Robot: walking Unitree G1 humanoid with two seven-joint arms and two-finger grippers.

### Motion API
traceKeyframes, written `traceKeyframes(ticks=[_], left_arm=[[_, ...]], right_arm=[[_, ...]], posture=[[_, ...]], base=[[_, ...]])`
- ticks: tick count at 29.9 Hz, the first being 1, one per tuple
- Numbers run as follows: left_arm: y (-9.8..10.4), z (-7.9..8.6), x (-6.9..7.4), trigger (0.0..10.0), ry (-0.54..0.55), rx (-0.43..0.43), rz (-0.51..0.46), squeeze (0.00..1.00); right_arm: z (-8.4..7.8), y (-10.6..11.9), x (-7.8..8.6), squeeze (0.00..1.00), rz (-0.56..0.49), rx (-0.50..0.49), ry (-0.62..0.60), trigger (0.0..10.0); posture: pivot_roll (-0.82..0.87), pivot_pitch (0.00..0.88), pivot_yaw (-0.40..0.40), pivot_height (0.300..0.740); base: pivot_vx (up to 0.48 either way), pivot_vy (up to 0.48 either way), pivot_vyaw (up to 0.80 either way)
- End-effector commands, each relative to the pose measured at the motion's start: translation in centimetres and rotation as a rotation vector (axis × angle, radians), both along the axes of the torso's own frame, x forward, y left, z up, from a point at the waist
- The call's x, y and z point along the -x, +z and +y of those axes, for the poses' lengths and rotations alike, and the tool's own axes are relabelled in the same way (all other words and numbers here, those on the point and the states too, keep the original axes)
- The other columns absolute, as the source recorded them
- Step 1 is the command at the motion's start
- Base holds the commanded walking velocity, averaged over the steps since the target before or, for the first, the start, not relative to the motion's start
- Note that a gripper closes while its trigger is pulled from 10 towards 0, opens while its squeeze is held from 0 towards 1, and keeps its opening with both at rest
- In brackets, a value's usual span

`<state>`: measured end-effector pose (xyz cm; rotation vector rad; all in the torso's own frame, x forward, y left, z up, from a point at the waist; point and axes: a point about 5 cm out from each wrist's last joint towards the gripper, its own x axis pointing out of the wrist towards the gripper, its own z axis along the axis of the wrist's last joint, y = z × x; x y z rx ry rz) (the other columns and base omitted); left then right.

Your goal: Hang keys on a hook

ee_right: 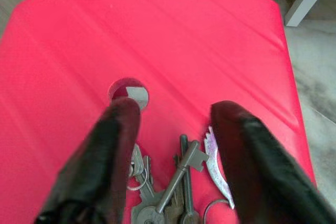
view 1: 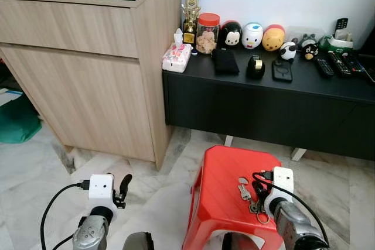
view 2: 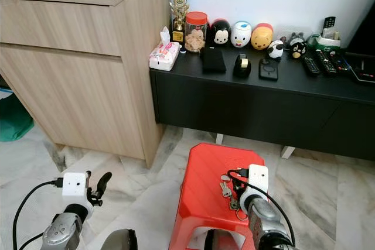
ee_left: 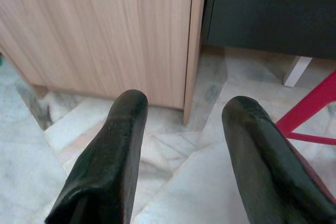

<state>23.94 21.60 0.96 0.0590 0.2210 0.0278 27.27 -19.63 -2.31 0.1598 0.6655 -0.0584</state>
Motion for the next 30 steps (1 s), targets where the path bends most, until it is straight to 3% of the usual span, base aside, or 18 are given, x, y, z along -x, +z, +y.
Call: traceKeyframes(ticks=[1,2,11,20,30], left_arm=[[-0.3,-0.5,0.5,10.0,-0.005,0.005,0.003,0.0],[-0.5,-0.7,0.8,10.0,-0.003,0.01,0.005,0.0],[-0.7,-1.3,2.0,10.0,0.008,0.021,0.003,0.0],[-0.2,-1.7,2.2,10.0,0.019,0.031,-0.028,0.0],[0.5,-0.6,3.2,10.0,0.015,0.003,-0.028,0.0]], right_arm=[[-0.5,0.0,0.0,0.97,0.024,0.011,0.001,10.0],[-0.5,-0.1,0.1,0.0,0.035,0.017,0.009,10.0],[-1.0,-0.7,0.9,0.0,0.077,0.026,0.016,10.0],[0.2,-1.3,1.4,0.0,0.104,-0.025,0.1,10.0],[2.1,-1.7,1.8,0.0,0.059,-0.129,0.114,10.0]], posture=[[0.0,0.0,-0.096,0.611],[0.0,0.003,-0.102,0.611],[-0.01,0.037,-0.136,0.611],[0.0,0.076,-0.163,0.611],[0.03,0.107,-0.131,0.611]], base=[[0.0,0.0,0.0],[0.0,0.0,0.0],[0.0,0.0,0.0],[0.0,0.0,0.0],[0.0,0.0,0.0]])
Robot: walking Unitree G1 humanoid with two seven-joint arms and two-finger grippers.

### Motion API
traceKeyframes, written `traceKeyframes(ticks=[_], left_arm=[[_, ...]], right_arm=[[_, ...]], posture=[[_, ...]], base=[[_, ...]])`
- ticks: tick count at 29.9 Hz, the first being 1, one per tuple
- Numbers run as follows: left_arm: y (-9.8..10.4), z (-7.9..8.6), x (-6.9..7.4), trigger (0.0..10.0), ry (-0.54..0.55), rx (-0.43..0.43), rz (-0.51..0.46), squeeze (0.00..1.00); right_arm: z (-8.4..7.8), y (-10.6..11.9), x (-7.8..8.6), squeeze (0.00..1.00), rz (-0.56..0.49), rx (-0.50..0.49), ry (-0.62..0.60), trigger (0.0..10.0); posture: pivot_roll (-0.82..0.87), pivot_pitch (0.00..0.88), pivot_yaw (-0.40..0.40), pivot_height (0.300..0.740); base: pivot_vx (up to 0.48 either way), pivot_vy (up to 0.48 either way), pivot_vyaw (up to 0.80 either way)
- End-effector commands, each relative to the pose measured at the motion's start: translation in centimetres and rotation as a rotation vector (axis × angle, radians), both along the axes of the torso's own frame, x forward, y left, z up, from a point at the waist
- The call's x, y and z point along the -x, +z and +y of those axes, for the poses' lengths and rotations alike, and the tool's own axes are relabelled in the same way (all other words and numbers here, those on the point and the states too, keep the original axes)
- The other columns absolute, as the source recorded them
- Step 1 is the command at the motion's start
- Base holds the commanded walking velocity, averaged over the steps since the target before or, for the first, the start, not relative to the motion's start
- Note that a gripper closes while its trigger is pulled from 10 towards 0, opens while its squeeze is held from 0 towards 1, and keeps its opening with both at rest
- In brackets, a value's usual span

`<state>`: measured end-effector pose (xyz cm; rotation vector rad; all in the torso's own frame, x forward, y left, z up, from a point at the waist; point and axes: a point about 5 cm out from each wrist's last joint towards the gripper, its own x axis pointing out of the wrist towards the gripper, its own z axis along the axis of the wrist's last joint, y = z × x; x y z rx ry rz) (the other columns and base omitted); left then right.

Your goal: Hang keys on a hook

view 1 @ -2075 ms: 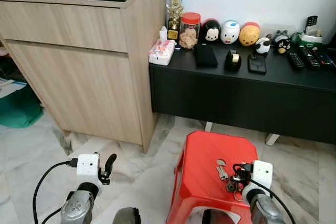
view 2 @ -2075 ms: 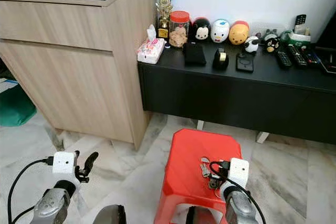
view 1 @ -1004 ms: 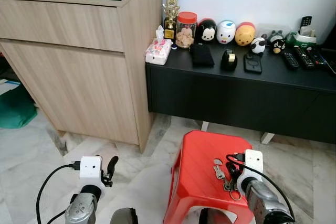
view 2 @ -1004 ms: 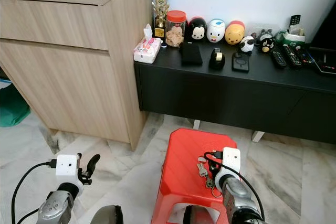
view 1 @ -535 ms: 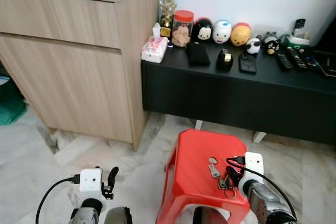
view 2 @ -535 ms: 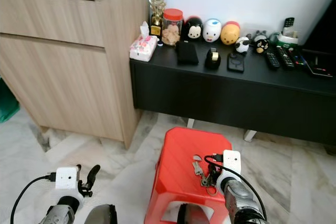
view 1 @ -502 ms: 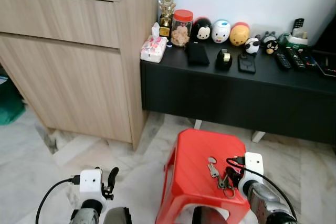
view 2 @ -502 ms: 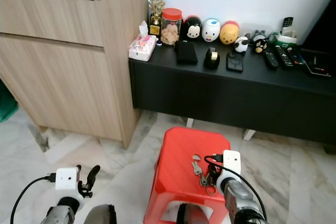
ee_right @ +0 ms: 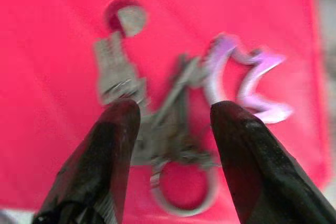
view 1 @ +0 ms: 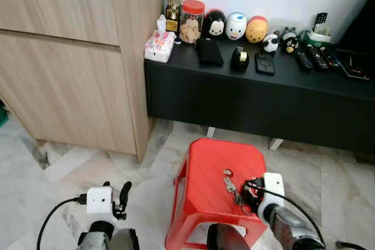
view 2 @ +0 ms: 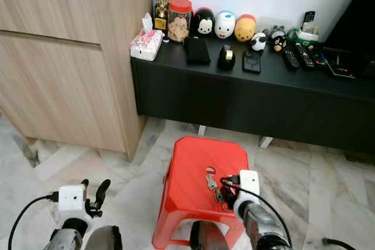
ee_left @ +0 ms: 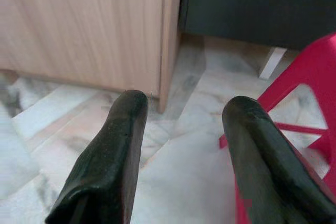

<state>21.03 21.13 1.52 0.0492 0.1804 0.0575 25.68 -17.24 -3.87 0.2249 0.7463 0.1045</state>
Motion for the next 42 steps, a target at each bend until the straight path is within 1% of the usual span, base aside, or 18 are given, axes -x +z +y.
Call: traceKeyframes(ticks=[1,6,9,16,17,18,19,20,28,33,38,40,41,42], left_arm=[[0.1,0.1,0.4,10.0,-0.017,-0.008,0.014,0.0],[0.5,0.6,0.8,10.0,-0.035,-0.027,0.019,0.0],[0.8,1.0,0.9,10.0,-0.049,-0.04,0.028,0.0],[1.0,1.1,0.7,10.0,-0.059,-0.044,0.039,0.0],[1.0,1.1,0.6,10.0,-0.061,-0.044,0.042,0.0],[1.0,1.1,0.5,10.0,-0.063,-0.044,0.045,0.0],[1.0,1.1,0.5,10.0,-0.064,-0.044,0.046,0.0],[1.0,1.0,0.3,10.0,-0.065,-0.044,0.047,0.0],[1.1,1.3,-0.5,10.0,-0.055,-0.045,0.044,0.0],[1.0,1.5,-0.8,10.0,-0.051,-0.047,0.048,0.0],[1.0,1.4,-1.5,10.0,-0.05,-0.049,0.044,0.0],[0.9,1.4,-1.9,10.0,-0.049,-0.048,0.045,0.0],[0.9,1.4,-2.2,10.0,-0.048,-0.047,0.044,0.0],[0.9,1.4,-2.2,10.0,-0.048,-0.047,0.044,0.0]], right_arm=[[-0.1,-0.2,0.3,0.0,-0.015,-0.032,-0.025,10.0],[0.1,-0.3,0.6,0.0,-0.05,-0.058,-0.074,10.0],[-0.3,-0.5,0.9,0.0,-0.051,-0.032,-0.127,10.0],[-0.9,-0.8,1.3,0.0,-0.023,0.02,-0.166,10.0],[-1.0,-0.9,1.4,0.0,-0.018,0.033,-0.17,10.0],[-1.4,-1.1,1.7,0.0,-0.002,0.07,-0.176,10.0],[-1.6,-1.1,1.8,0.0,0.005,0.082,-0.183,4.0],[-1.9,-1.3,2.0,0.0,0.019,0.093,-0.205,0.0],[-2.1,-1.5,2.4,0.0,0.029,0.105,-0.212,0.0],[-2.0,-1.5,2.3,0.0,0.027,0.108,-0.216,0.0],[-1.9,-1.0,1.6,0.0,-0.004,0.106,-0.218,0.0],[-1.9,-0.6,1.1,0.0,-0.026,0.107,-0.221,0.0],[-1.8,-0.2,0.6,0.0,-0.056,0.101,-0.223,0.0],[-1.8,-0.2,0.6,0.0,-0.056,0.101,-0.223,0.0]], posture=[[0.04,0.115,-0.118,0.611],[0.05,0.127,-0.085,0.611],[0.06,0.136,-0.066,0.611],[0.06,0.13,-0.051,0.611],[0.06,0.128,-0.049,0.611],[0.06,0.126,-0.049,0.611],[0.06,0.122,-0.049,0.611],[0.07,0.112,-0.05,0.611],[0.07,0.08,-0.055,0.611],[0.07,0.065,-0.054,0.611],[0.06,0.037,-0.051,0.611],[0.06,0.022,-0.05,0.611],[0.06,0.008,-0.051,0.611],[0.06,0.008,-0.051,0.611]], base=[[0.0,0.0,0.0],[0.0,0.0,0.0],[0.0,0.0,0.0],[0.0,0.0,0.0],[0.0,0.0,0.0],[0.0,0.0,0.0],[0.0,0.0,0.0],[0.0,0.0,0.0],[0.0,0.0,0.0],[0.0,0.0,0.0],[0.0,0.0,0.0],[0.0,0.0,0.0],[0.0,0.0,0.0],[0.0,0.0,0.0]])
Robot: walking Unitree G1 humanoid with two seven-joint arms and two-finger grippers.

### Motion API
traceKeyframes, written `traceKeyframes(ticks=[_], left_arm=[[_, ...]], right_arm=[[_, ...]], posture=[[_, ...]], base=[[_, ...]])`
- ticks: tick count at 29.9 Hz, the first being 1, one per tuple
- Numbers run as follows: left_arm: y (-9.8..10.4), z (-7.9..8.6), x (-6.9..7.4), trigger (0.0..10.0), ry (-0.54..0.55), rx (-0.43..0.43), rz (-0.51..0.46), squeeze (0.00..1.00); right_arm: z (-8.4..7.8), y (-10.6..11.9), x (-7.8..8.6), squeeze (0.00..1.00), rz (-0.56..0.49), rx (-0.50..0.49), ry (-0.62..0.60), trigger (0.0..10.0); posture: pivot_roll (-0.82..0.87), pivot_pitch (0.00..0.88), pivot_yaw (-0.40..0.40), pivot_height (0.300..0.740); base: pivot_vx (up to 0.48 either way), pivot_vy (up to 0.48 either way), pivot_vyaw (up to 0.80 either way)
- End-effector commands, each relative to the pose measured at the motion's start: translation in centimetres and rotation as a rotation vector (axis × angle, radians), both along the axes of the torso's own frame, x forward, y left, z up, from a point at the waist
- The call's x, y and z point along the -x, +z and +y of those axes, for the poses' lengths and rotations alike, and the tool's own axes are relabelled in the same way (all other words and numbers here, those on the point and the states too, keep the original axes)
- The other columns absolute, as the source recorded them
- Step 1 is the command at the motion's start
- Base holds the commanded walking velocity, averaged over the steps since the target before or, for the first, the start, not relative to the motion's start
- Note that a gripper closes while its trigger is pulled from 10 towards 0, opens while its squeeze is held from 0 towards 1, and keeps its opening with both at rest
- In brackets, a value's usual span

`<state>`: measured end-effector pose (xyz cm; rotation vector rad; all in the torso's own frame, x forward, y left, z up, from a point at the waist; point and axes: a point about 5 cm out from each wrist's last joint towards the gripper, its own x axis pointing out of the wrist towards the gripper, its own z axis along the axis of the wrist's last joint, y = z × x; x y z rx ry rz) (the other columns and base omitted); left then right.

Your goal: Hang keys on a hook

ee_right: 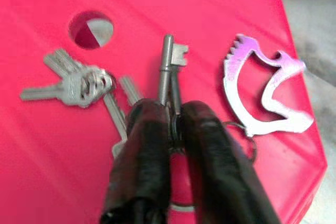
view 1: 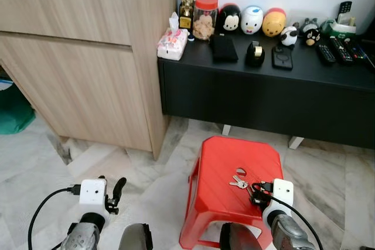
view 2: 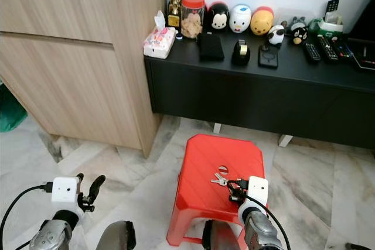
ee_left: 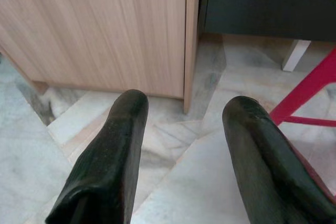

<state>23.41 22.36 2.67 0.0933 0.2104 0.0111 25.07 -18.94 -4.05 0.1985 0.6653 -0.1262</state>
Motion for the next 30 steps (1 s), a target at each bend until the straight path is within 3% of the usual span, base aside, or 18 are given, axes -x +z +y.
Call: traceKeyframes(ticks=[1,18,25,30], left_arm=[[-0.3,0.1,-0.1,10.0,0.003,-0.008,0.01,0.0],[-0.5,0.4,-2.8,10.0,0.031,0.001,0.007,0.0],[-0.2,0.6,-3.4,10.0,0.037,-0.001,-0.001,0.0],[-0.3,0.8,-3.6,10.0,0.039,-0.003,-0.003,0.0]], right_arm=[[0.0,0.4,-0.5,0.0,-0.032,-0.009,-0.016,0.0],[-0.4,4.2,-3.4,0.0,-0.318,0.023,-0.022,0.0],[-1.3,6.0,-3.9,0.0,-0.441,0.074,-0.047,0.0],[-0.8,7.9,-3.9,0.0,-0.559,0.09,0.022,0.0]], posture=[[0.06,0.0,-0.051,0.611],[0.02,0.0,-0.045,0.611],[0.01,0.0,-0.038,0.611],[-0.01,0.0,-0.027,0.611]], base=[[0.0,0.0,0.0],[0.0,0.0,0.0],[0.0,0.0,0.0],[0.0,0.0,0.0]])
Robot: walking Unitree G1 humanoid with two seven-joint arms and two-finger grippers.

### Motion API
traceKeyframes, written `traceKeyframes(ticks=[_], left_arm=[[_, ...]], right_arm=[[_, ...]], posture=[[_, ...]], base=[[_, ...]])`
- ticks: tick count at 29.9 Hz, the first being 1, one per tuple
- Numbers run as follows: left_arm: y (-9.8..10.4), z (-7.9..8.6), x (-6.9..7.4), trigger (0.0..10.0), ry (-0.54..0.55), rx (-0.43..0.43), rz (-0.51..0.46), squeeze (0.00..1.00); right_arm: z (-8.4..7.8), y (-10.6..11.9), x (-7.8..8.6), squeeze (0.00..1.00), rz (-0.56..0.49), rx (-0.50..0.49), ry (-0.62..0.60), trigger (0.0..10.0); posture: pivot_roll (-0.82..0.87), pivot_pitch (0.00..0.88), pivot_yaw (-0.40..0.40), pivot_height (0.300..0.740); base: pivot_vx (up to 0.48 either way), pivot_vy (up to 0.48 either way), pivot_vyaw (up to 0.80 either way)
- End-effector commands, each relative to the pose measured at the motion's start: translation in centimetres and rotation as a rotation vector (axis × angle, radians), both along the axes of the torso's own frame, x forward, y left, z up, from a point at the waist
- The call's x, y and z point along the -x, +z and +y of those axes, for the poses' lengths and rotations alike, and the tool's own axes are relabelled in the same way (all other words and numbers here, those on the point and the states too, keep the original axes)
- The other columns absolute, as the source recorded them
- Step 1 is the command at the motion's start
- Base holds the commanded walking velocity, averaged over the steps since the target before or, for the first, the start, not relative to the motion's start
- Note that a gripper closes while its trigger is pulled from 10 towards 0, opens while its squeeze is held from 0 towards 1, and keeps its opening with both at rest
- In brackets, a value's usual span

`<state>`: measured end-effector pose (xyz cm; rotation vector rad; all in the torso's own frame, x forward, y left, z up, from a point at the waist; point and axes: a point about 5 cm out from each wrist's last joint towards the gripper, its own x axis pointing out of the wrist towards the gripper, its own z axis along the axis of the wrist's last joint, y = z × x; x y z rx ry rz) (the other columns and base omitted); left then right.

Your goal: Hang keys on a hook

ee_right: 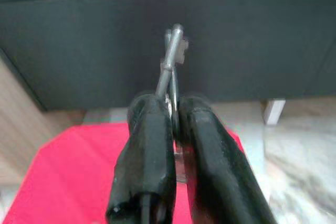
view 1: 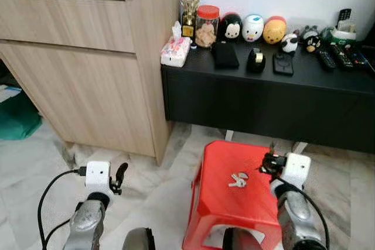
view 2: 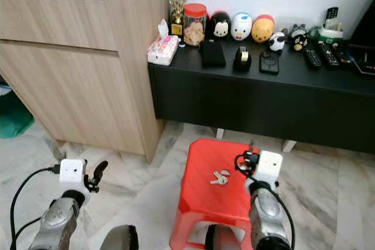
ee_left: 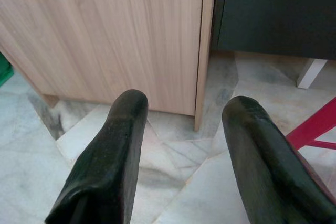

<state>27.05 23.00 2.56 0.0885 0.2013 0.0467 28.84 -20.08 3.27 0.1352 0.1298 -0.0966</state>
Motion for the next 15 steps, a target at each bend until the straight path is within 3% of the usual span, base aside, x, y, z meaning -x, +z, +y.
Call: traceKeyframes(ticks=[1,3,4,8,15], left_arm=[[-0.3,0.2,0.1,10.0,0.004,-0.004,0.01,0.0],[-0.5,0.2,0.2,10.0,0.005,-0.005,0.015,0.0],[-0.8,0.4,0.4,10.0,0.012,-0.002,0.026,0.0],[-1.6,0.8,0.9,10.0,0.033,0.004,0.067,0.0],[-3.1,1.2,2.0,10.0,0.075,0.049,0.142,0.0]], right_arm=[[0.4,0.7,-0.1,0.0,-0.037,0.007,0.029,0.0],[0.6,1.0,0.0,0.0,-0.051,0.017,0.04,0.0],[0.6,1.3,0.0,0.0,-0.061,0.021,0.027,10.0],[0.5,2.8,-0.5,0.0,-0.116,0.026,-0.013,10.0],[0.9,3.6,-1.1,0.0,-0.135,0.023,-0.044,10.0]], posture=[[-0.02,0.0,-0.025,0.611],[-0.03,0.0,-0.018,0.611],[-0.03,0.0,-0.01,0.611],[-0.03,0.0,-0.006,0.611],[-0.03,0.0,-0.005,0.611]], base=[[0.0,0.0,0.0],[0.0,0.0,0.0],[0.0,0.0,0.0],[0.0,0.0,0.0],[0.0,0.0,0.0]])
